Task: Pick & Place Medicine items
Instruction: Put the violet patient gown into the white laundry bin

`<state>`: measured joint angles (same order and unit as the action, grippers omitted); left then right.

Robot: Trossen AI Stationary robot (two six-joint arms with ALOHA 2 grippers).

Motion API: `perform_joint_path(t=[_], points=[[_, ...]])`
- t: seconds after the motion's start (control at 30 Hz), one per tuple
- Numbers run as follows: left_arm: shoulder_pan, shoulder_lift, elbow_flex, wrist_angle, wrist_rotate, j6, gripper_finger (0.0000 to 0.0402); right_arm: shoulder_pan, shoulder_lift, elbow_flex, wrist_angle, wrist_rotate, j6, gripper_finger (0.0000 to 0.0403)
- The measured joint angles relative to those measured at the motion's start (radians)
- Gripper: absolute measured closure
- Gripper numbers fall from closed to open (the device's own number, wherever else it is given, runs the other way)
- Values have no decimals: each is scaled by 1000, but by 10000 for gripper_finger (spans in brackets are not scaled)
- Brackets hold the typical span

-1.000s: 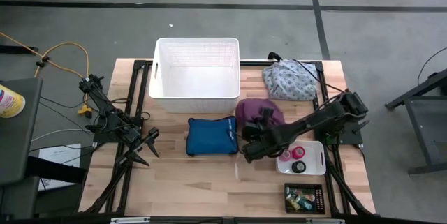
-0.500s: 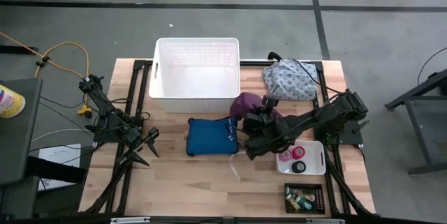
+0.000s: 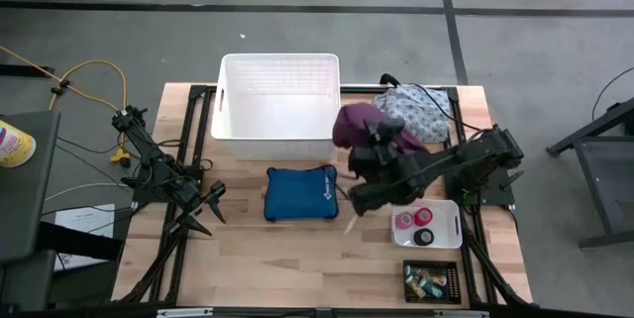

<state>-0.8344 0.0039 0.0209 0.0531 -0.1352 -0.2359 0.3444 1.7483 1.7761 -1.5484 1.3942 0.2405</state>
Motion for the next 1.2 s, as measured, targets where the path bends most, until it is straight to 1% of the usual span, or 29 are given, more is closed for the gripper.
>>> perform_joint_path(t=[0.2, 0.33, 0.57, 0.67, 0.87, 0.97, 1.2], points=[[0, 0, 0, 0, 0, 0, 199, -83, -41, 81, 20, 0, -90, 399], [0, 0, 0, 0, 0, 0, 199, -134, -61, 142, 56, 24, -200, 399], [0, 0, 0, 0, 0, 0, 199, -226, -94, 215, 228, 23, -419, 399], [0, 0, 0, 0, 0, 0, 199, -259, -117, 216, 285, -9, -486, 399], [0, 0, 0, 0, 0, 0, 199, -297, -118, 217, 421, -70, -632, 399], [0, 0, 0, 0, 0, 0, 199, -318, -118, 216, 536, -136, -753, 399], [0, 0, 0, 0, 0, 0, 199, -389, -104, 216, 878, -455, -960, 399]])
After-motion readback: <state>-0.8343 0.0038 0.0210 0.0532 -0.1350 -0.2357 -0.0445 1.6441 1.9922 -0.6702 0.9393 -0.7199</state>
